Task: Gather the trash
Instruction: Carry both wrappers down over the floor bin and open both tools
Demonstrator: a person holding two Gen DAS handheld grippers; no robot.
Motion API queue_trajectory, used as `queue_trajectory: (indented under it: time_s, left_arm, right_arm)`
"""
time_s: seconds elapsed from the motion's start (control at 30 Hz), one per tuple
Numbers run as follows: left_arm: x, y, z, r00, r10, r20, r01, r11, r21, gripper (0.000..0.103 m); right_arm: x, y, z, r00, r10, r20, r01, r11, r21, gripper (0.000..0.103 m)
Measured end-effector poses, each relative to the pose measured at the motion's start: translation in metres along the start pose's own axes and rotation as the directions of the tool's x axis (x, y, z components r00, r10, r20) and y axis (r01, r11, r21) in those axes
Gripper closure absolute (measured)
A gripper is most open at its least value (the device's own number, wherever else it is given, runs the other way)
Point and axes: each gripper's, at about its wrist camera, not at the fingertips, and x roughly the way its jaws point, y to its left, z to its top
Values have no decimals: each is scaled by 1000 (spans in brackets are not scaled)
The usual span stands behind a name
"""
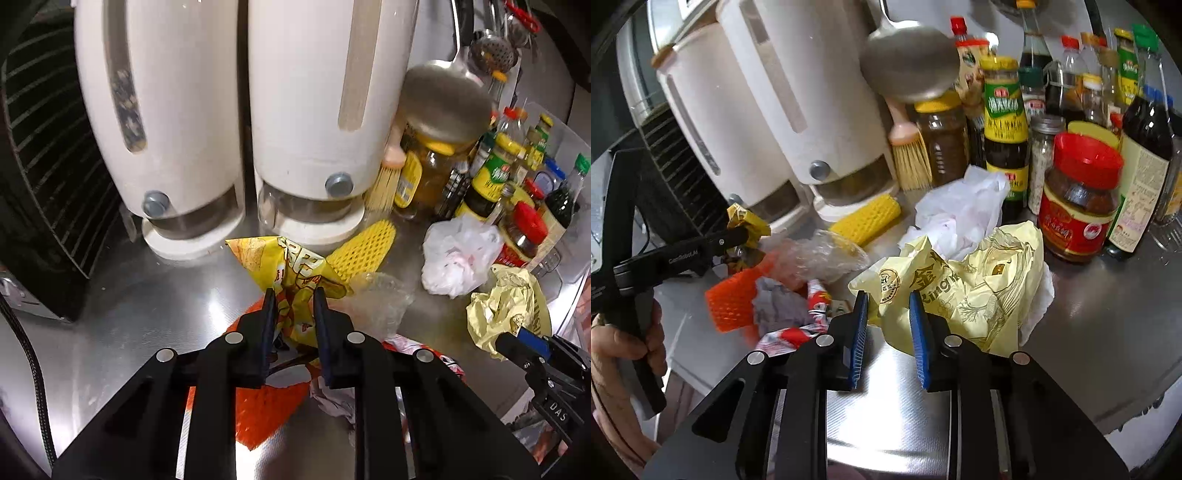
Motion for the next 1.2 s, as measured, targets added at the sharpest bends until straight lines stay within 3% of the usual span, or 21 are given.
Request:
queue_trajectory:
  time_s: [0.33, 0.47, 0.67, 0.83, 0.93, 1.03, 1.2]
  left_arm:
    - [-99, -11, -12, 992, 16, 123, -16, 1000, -2, 84]
    - [-140, -21, -47, 988, -24, 155, 25, 1000, -4, 84]
    - [-169, -31, -125, 984, -66, 165, 67, 998, -1, 84]
    - [-165, -39, -188, 987, -85, 140, 88, 996, -13, 84]
    - [-147, -43, -225, 990, -114, 83, 116, 993, -21, 84]
    - [-121, -45, -259, 994, -106, 23, 106, 994, -38, 84]
    - [-62, -45, -306, 985, -141, -102, 134, 988, -78, 84]
  right_arm:
    - [-74, 23, -8, 996, 38, 83, -35, 999, -35, 79]
    - [-103, 32, -27, 994, 51, 100, -45, 997, -59, 79]
    - [-130, 35, -81, 994, 72, 79, -66, 995, -80, 79]
    - [-129, 29, -129, 998, 51, 49, -47, 996, -81, 79]
    - [-114, 21, -158, 999, 46, 2, -46, 996, -72, 79]
    - [-93, 12, -187, 998, 40, -55, -43, 997, -63, 79]
    - [-54, -3, -224, 988, 40, -148, -46, 998, -36, 79]
